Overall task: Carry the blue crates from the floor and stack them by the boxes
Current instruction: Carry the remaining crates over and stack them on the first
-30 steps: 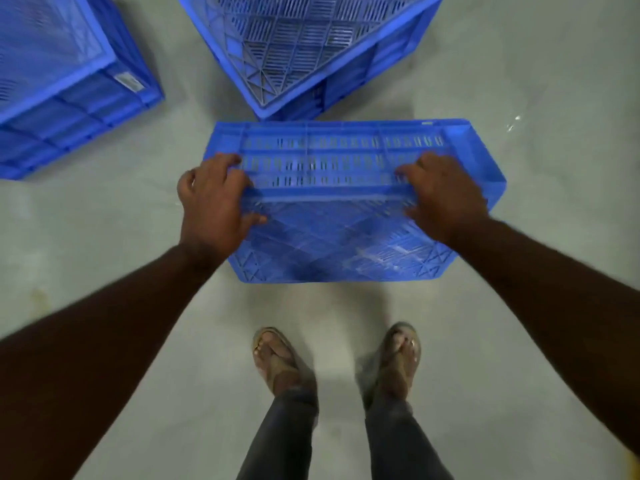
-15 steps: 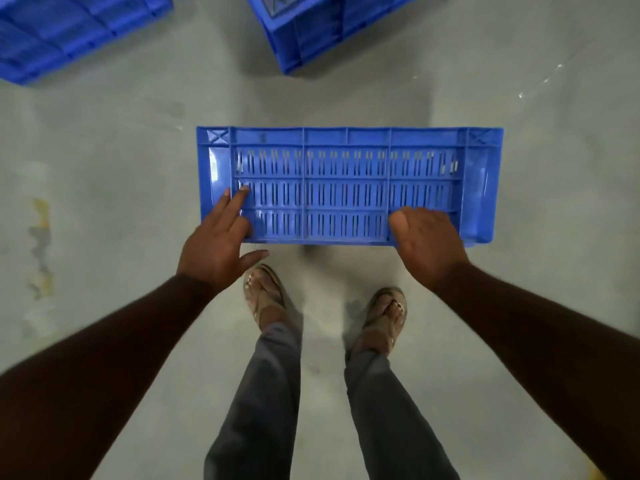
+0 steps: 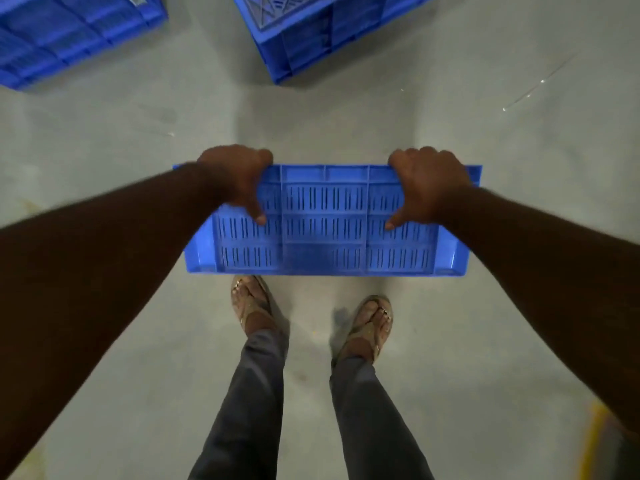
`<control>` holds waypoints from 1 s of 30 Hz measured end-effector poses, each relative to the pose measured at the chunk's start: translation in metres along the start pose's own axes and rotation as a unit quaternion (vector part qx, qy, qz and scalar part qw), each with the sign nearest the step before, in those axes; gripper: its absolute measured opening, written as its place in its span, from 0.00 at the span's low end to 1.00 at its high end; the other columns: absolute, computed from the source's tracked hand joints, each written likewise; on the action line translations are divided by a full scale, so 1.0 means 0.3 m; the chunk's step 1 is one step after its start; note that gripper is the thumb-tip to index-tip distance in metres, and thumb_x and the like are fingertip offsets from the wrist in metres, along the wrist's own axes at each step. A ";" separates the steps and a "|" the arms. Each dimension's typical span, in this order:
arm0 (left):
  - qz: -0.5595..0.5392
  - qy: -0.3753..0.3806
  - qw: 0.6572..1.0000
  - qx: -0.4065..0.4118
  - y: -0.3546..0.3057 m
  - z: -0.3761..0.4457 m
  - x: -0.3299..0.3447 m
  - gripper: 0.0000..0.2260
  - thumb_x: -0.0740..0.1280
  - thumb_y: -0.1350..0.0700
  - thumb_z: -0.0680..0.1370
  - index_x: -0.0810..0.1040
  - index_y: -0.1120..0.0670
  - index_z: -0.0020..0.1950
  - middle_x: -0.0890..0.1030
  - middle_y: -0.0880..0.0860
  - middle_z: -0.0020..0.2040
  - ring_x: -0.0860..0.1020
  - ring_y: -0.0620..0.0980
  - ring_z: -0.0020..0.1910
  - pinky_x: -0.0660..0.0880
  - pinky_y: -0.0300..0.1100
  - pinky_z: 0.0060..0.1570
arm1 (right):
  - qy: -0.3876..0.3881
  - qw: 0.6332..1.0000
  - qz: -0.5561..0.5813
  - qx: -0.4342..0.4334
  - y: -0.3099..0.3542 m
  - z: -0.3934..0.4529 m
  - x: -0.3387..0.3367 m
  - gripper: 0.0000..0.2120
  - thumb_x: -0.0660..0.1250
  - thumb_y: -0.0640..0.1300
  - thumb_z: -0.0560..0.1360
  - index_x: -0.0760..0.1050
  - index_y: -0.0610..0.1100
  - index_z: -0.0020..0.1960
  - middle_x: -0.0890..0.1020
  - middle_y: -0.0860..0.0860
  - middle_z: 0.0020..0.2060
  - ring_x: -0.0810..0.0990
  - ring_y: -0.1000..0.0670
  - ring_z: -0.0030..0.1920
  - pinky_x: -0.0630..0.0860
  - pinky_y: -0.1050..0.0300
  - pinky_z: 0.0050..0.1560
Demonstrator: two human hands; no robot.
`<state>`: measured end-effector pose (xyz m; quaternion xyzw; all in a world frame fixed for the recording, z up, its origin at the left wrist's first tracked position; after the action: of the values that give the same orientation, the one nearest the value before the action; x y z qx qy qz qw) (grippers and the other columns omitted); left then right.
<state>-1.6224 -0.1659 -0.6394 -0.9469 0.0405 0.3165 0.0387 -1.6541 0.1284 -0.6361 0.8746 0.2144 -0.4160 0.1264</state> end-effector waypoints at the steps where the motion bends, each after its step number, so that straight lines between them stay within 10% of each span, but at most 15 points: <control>1: -0.009 0.006 1.000 0.005 -0.002 -0.023 0.019 0.38 0.80 0.35 0.58 0.71 0.49 0.60 0.79 0.54 0.55 0.76 0.56 0.51 0.68 0.45 0.44 | -0.037 0.999 0.010 -0.014 0.006 -0.041 0.019 0.49 0.80 0.69 0.53 0.69 0.45 0.64 0.78 0.43 0.55 0.76 0.39 0.55 0.71 0.45 0.54; 7: -0.023 -0.058 0.997 0.051 -0.067 -0.114 0.121 0.25 0.73 0.35 0.69 0.70 0.50 0.53 0.80 0.57 0.50 0.78 0.61 0.51 0.69 0.48 0.42 | -0.154 0.988 0.015 -0.015 0.022 -0.242 0.188 0.37 0.79 0.62 0.58 0.71 0.43 0.57 0.76 0.44 0.48 0.76 0.40 0.48 0.66 0.45 0.48; 15: -0.045 -0.044 0.998 0.004 -0.139 -0.036 0.422 0.10 0.65 0.48 0.77 0.76 0.44 0.58 0.81 0.53 0.55 0.80 0.58 0.55 0.75 0.50 0.51 | -0.073 0.995 0.059 0.022 0.066 -0.186 0.485 0.14 0.77 0.51 0.68 0.74 0.47 0.44 0.82 0.47 0.33 0.83 0.41 0.33 0.76 0.51 0.33; 26: -0.158 0.028 0.987 0.014 -0.118 0.065 0.725 0.28 0.67 0.34 0.73 0.72 0.44 0.70 0.75 0.49 0.69 0.74 0.53 0.66 0.72 0.49 0.63 | -0.051 0.991 0.125 0.019 0.087 -0.099 0.773 0.25 0.67 0.63 0.74 0.77 0.45 0.61 0.84 0.44 0.53 0.82 0.40 0.55 0.73 0.42 0.61; 30: -0.192 -0.217 0.956 -0.035 -0.007 0.084 0.585 0.30 0.70 0.40 0.73 0.72 0.55 0.70 0.63 0.60 0.77 0.62 0.59 0.75 0.62 0.52 0.72 | -0.236 0.946 0.174 0.140 0.034 -0.084 0.582 0.25 0.62 0.61 0.78 0.74 0.45 0.65 0.77 0.44 0.65 0.73 0.39 0.66 0.65 0.40 0.70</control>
<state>-1.4975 -0.1706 -0.7651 -0.8459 -0.1626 0.5025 0.0738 -1.5342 0.1767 -0.7564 0.7840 -0.0373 -0.6078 0.1202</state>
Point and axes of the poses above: each hand's wrist, its own z-axis towards the middle knuckle, its own x-axis out of the palm, y = z × x, the point moved 4 cm from there along z, towards the middle knuckle
